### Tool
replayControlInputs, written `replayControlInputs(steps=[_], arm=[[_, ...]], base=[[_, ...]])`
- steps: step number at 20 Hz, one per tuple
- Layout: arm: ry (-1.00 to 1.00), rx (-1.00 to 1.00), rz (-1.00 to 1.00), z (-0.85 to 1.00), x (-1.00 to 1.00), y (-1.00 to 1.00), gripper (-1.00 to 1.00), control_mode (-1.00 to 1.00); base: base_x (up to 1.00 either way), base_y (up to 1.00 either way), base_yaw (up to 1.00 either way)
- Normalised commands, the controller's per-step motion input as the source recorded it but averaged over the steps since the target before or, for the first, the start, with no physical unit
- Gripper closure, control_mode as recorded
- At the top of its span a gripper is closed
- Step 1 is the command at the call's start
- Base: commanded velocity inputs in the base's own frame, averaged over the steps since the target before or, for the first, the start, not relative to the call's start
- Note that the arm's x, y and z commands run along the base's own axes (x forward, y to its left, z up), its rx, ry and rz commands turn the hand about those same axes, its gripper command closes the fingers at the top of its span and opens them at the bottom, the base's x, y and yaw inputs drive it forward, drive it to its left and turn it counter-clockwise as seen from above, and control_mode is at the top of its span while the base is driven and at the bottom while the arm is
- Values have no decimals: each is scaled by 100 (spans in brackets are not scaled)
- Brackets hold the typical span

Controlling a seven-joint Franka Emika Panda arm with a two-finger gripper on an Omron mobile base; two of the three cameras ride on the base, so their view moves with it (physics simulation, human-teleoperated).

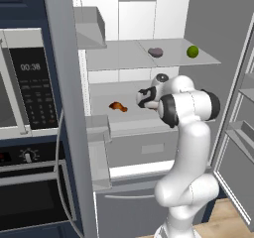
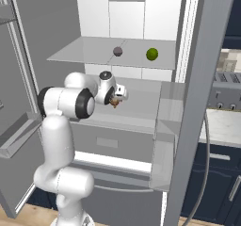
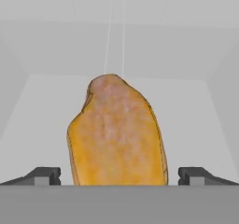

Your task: Gather the eggplant and lime from the fridge and place them on a tray on the dining counter. Then gather the chicken drumsticks from the fridge and place them on the other tray.

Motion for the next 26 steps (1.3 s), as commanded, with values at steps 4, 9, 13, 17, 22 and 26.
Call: replayControlInputs(steps=[4,9,13,17,22,26], arm=[[0,0,0,-21,3,0,-100,-100],[0,0,0,-16,10,-1,-100,-100],[0,0,0,-8,20,-3,-100,-100],[3,0,0,-31,5,-4,-100,-100],[6,0,0,-42,-25,-18,-100,-100],[4,0,0,-14,-21,-2,100,-100]], base=[[0,0,0],[0,0,0],[0,0,0],[0,0,0],[0,0,0],[0,0,0]])
